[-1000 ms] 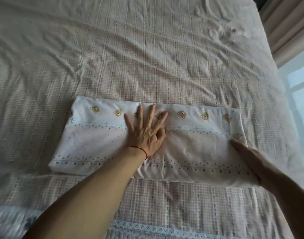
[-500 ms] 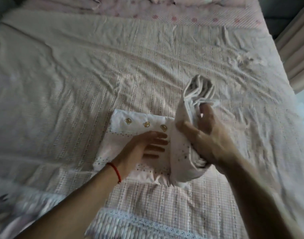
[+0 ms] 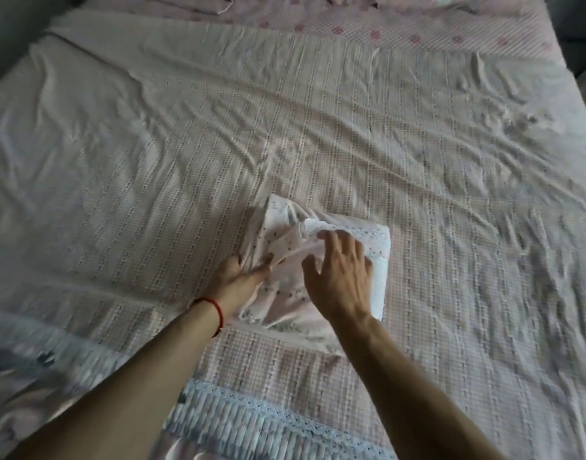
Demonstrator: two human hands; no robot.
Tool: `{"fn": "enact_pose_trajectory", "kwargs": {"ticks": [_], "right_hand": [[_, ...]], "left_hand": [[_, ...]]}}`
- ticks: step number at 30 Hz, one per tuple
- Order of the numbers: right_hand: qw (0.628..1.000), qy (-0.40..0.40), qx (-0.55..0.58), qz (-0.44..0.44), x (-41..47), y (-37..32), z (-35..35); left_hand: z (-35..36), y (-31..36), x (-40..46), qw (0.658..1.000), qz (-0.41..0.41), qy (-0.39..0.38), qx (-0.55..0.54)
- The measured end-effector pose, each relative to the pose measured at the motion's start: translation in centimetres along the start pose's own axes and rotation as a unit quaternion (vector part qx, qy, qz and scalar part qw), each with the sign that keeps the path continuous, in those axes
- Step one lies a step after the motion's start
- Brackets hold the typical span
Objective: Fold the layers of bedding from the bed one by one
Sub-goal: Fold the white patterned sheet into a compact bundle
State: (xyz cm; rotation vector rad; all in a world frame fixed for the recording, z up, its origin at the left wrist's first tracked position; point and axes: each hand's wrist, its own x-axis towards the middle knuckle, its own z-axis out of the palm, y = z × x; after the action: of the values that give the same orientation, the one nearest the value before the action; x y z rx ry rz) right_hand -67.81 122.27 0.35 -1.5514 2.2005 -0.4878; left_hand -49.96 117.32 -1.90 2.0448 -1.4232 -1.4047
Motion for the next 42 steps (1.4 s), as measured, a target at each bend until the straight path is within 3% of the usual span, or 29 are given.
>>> {"fn": "enact_pose_trajectory", "kwargs": {"ticks": [5,8,11,15,20,31,36,40,42], "right_hand": [[0.993,-0.109,-0.033,0.026,3.3,4.9,0.4],[0.986,-0.142,-0.069,0.052,3.8,4.6,2.5],[0.985,-0.117,-0.064,0.108,4.2,3.7,3.9],[0.987,-0.066,-0.083,0.119,4.0,3.9,5.4],[0.984,-0.054,-0.115,0.125,4.3,4.9,7.3],[0.976,-0.043,-0.136,0.163,5.7,4.9,10.2],[0.977,-0.03,-0.132,0.165,5.7,5.0,10.6],[0.982,-0.026,-0.114,0.15,5.5,5.3,10.3],[0.985,-0.03,-0.095,0.143,5.2,5.3,9.9]], "left_hand": [[-1.9,-1.9,0.8,0.999,0.004,-0.022,0.039],[-1.1,-1.4,1.2,0.985,0.054,0.049,0.156],[0.8,1.5,1.1,0.959,0.104,0.124,0.232],[4.4,4.6,3.7,0.95,0.001,0.162,0.268],[6.7,2.1,7.1,0.917,-0.014,0.176,0.359],[8.1,0.3,9.7,0.901,-0.003,0.206,0.382],[7.9,0.1,10.0,0.91,0.007,0.201,0.362],[7.3,-0.3,9.8,0.926,0.025,0.197,0.319],[5.5,-0.4,9.9,0.968,-0.008,0.133,0.212]]}}
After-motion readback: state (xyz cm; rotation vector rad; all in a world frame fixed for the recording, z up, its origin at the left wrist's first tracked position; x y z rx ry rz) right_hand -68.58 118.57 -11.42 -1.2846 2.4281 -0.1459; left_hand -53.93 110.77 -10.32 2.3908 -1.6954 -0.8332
